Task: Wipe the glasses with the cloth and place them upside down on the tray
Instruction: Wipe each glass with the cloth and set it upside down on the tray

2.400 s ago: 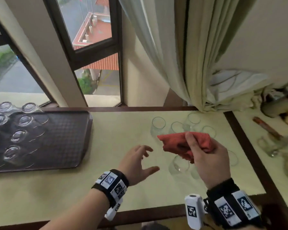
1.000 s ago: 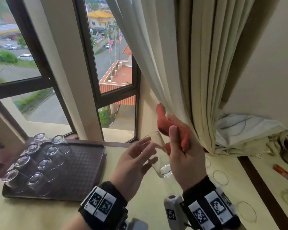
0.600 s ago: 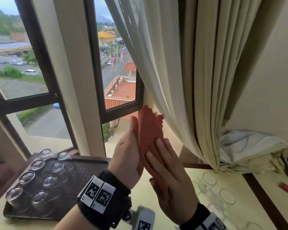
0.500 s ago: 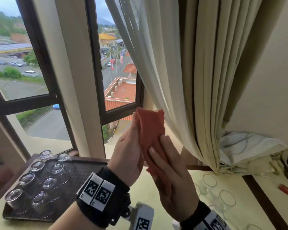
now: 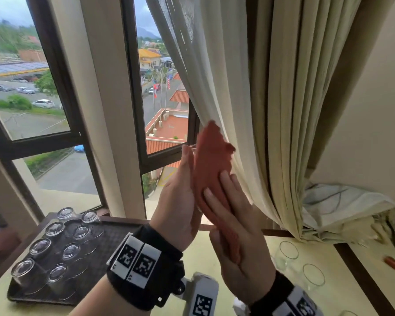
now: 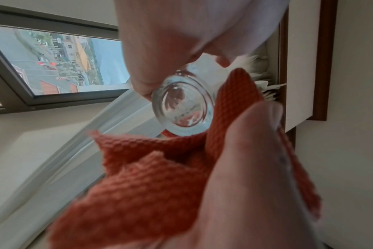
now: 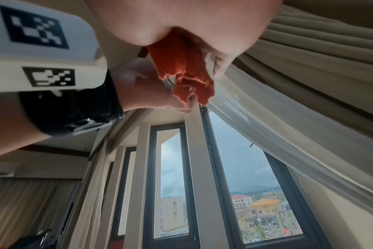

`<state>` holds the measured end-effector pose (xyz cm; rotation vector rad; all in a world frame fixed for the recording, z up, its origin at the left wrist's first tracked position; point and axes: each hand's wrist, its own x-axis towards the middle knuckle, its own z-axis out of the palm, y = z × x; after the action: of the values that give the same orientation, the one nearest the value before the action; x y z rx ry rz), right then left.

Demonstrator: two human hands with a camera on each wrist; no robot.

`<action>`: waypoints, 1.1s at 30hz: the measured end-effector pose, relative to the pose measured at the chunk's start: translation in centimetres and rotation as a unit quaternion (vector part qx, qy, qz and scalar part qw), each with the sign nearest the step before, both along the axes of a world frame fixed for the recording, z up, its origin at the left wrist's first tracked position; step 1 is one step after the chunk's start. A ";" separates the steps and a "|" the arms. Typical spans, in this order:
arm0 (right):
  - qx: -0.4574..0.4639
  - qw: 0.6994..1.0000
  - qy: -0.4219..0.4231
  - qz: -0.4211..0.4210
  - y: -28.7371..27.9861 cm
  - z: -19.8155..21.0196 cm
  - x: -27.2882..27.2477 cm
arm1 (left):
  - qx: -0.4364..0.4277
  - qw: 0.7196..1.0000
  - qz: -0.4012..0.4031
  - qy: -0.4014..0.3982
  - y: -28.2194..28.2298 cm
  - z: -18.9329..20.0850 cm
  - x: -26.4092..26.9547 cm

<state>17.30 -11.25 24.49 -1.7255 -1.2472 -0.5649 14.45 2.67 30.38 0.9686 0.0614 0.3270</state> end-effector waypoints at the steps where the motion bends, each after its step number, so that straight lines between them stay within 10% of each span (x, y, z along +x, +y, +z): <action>1: 0.007 1.000 0.016 0.003 -0.2 -0.8 -0.1 | 0.014 1.000 0.008 -0.001 0.1 0.1 -0.1; 8: 0.099 0.968 0.228 0.022 0.8 2.9 1.0 | 0.007 0.999 0.024 -0.027 -0.7 -0.7 0.3; 15: -0.001 0.999 0.031 0.036 0.1 1.9 -0.8 | -0.068 0.998 -0.010 -0.006 -0.1 0.2 0.1; 26: 0.120 0.936 0.319 0.094 0.1 4.0 1.5 | 0.028 0.999 -0.001 0.037 -1.9 -0.2 0.7; 33: 0.008 0.993 0.104 0.063 -0.3 1.7 0.0 | -0.012 0.999 -0.016 0.037 -0.7 -0.5 0.9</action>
<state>17.30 -11.55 26.22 -1.6339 -1.1893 -0.3109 15.37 2.01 29.84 0.9565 0.1171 0.2609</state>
